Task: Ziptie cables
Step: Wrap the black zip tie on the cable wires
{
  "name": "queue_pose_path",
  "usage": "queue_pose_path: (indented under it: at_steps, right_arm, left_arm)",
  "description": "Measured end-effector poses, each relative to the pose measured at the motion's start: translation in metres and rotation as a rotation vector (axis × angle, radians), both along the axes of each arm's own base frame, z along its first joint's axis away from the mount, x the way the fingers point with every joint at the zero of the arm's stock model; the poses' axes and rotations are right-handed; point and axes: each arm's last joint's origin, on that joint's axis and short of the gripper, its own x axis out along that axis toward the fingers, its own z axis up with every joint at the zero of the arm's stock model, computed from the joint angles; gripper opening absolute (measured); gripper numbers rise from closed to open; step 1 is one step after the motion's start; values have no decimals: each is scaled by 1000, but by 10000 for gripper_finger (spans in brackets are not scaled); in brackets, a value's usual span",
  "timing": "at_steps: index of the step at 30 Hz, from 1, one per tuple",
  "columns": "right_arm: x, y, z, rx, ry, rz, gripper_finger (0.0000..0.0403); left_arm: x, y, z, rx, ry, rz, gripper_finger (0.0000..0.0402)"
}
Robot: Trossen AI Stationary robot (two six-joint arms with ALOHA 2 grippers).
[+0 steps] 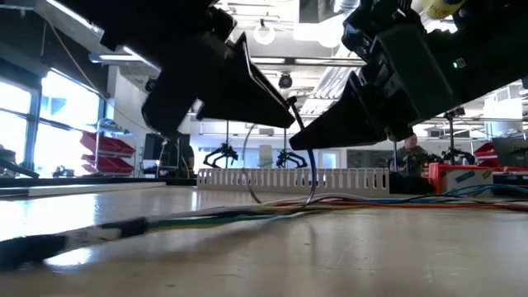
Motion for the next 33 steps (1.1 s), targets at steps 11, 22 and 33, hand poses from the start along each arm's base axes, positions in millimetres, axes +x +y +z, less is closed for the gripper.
queue_pose_path:
  at_steps: [11,22,33]
  right_arm:
    - [-13,13,-2,-108,0,-73,0]
    - [-18,16,-6,-149,44,-68,0]
    - [-25,27,-6,-175,45,-39,0]
  left_arm:
    - [10,21,9,-298,19,-39,142]
    - [20,33,11,-422,-21,-34,89]
    - [20,34,11,-365,-8,-54,4]
